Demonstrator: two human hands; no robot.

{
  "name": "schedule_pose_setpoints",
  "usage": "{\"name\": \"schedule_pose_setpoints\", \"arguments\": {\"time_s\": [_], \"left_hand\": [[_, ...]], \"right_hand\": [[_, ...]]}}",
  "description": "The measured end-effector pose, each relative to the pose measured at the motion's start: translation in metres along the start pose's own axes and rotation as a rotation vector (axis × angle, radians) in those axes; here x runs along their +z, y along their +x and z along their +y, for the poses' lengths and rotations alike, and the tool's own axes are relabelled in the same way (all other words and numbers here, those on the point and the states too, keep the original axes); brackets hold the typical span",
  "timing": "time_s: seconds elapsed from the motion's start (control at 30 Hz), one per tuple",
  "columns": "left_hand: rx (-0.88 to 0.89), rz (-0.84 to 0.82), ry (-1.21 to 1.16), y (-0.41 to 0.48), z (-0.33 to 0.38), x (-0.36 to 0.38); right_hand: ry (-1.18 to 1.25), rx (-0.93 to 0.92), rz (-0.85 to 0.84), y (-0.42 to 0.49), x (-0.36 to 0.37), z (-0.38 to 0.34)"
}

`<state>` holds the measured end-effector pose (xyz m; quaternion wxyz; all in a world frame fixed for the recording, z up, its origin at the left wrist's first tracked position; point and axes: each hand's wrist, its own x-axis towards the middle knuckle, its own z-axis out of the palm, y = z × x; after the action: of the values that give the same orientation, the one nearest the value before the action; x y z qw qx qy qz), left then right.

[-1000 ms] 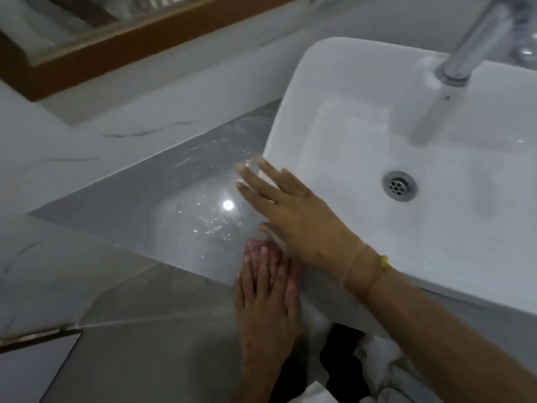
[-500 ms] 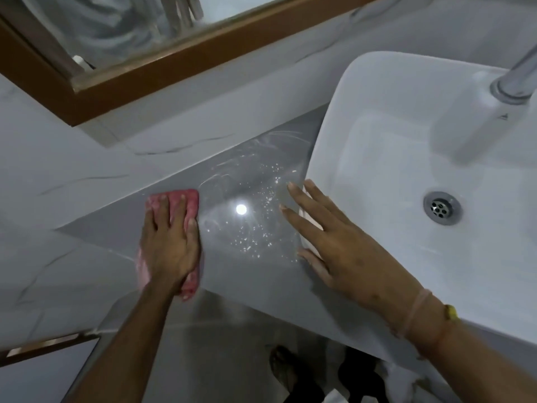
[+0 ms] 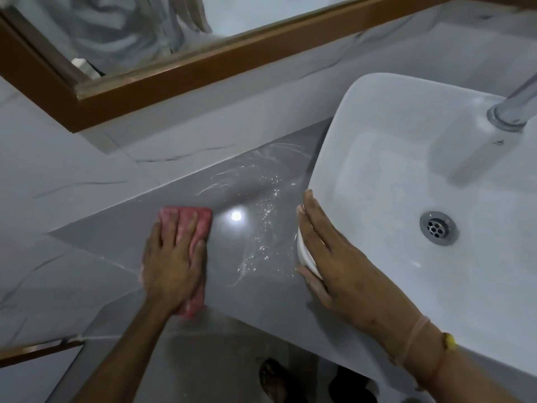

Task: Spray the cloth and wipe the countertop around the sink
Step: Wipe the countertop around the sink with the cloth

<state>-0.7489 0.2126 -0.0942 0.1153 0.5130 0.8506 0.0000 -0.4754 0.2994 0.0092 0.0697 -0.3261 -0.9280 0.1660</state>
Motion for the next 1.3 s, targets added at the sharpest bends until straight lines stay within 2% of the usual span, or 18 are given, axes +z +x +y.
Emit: {"name": "schedule_pose_setpoints", "arguments": {"time_s": [0.1, 0.2, 0.3, 0.43, 0.5, 0.57, 0.6, 0.7, 0.77, 0.83, 0.93, 1.0, 1.07, 1.13, 1.17, 1.23, 1.3], "left_hand": [[0.023, 0.081, -0.003, 0.047, 0.029, -0.002], [0.093, 0.065, 0.017, 0.066, 0.08, 0.001], [0.297, 0.042, -0.01, 0.019, 0.113, 0.014], [0.524, -0.025, 0.086, -0.043, 0.075, 0.013], [0.452, -0.027, 0.142, -0.017, 0.046, 0.006], [0.217, -0.004, 0.057, 0.023, 0.04, -0.005], [0.156, 0.038, 0.044, 0.042, 0.046, -0.008], [0.172, 0.072, 0.067, 0.084, 0.092, -0.005], [0.262, 0.005, 0.055, 0.089, 0.126, 0.001], [0.448, -0.045, 0.102, 0.066, 0.142, 0.01], [0.684, -0.041, 0.063, -0.007, 0.11, 0.015], [0.732, -0.056, 0.054, -0.037, 0.069, 0.011], [0.694, -0.048, 0.157, -0.022, 0.036, 0.005], [0.533, -0.064, 0.154, 0.015, 0.032, -0.001], [0.462, -0.046, 0.149, 0.038, 0.043, -0.005], [0.432, 0.003, 0.169, 0.076, 0.081, -0.004], [0.4, -0.006, 0.093, 0.083, 0.129, -0.003]], "right_hand": [[-0.006, 0.002, -0.002, -0.001, 0.001, 0.001], [-0.039, 0.002, -0.008, 0.001, 0.0, 0.0], [-0.086, -0.001, -0.018, 0.0, -0.002, 0.0], [-0.075, 0.011, -0.016, -0.001, -0.002, -0.002], [-0.034, 0.012, -0.019, -0.001, 0.0, 0.0], [-0.002, 0.015, -0.031, -0.002, -0.001, 0.001], [0.003, 0.016, -0.032, -0.002, -0.001, 0.0], [-0.019, 0.014, -0.02, -0.001, 0.0, -0.002], [-0.041, 0.007, -0.006, -0.001, 0.001, -0.002], [-0.065, -0.006, 0.004, 0.001, 0.001, 0.0], [-0.066, -0.009, 0.013, 0.0, 0.002, 0.001], [-0.046, -0.002, 0.007, -0.001, 0.003, 0.001], [-0.015, -0.001, 0.011, 0.0, 0.005, 0.002], [0.001, 0.004, 0.005, 0.0, 0.005, 0.002], [-0.005, 0.008, 0.007, 0.0, 0.005, 0.002], [-0.03, -0.003, 0.028, 0.0, 0.003, 0.002], [-0.014, -0.02, 0.046, 0.002, 0.003, 0.001]]}}
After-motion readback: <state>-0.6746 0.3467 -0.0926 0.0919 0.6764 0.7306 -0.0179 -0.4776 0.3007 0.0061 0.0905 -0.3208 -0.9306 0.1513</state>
